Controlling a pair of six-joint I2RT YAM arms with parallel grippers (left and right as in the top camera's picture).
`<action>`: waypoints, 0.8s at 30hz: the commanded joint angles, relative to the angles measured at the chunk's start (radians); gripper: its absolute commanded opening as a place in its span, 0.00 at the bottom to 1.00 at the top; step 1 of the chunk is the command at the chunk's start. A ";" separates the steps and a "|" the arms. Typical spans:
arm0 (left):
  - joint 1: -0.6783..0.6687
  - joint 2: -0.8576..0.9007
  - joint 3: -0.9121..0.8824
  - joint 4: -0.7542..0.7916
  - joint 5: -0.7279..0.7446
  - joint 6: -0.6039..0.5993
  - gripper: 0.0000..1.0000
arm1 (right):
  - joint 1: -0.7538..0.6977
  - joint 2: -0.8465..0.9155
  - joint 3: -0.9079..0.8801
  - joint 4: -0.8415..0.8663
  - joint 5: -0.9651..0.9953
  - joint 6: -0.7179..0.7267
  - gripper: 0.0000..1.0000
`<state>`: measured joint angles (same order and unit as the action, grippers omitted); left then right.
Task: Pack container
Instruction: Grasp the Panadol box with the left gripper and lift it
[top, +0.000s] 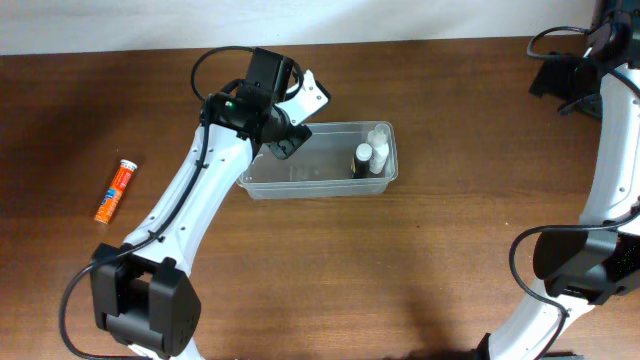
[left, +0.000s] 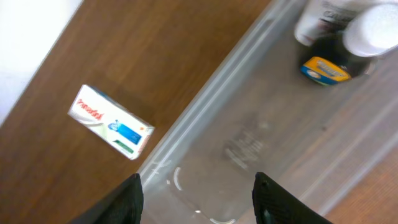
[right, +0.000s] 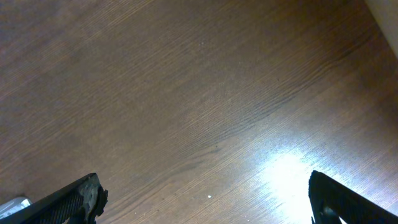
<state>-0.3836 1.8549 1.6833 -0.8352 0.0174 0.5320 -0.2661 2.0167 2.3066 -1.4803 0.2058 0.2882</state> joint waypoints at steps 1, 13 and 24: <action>0.032 -0.023 0.016 0.043 -0.026 -0.011 0.58 | -0.003 -0.002 0.005 0.003 0.016 0.009 0.98; 0.131 -0.007 0.024 0.483 -0.064 -0.234 0.63 | -0.003 -0.002 0.005 0.003 0.015 0.009 0.98; 0.141 0.153 0.462 0.142 -0.122 -0.353 0.57 | -0.003 -0.002 0.005 0.003 0.016 0.009 0.98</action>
<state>-0.2489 1.9430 2.0037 -0.6289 -0.0879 0.2363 -0.2661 2.0167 2.3066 -1.4803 0.2058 0.2874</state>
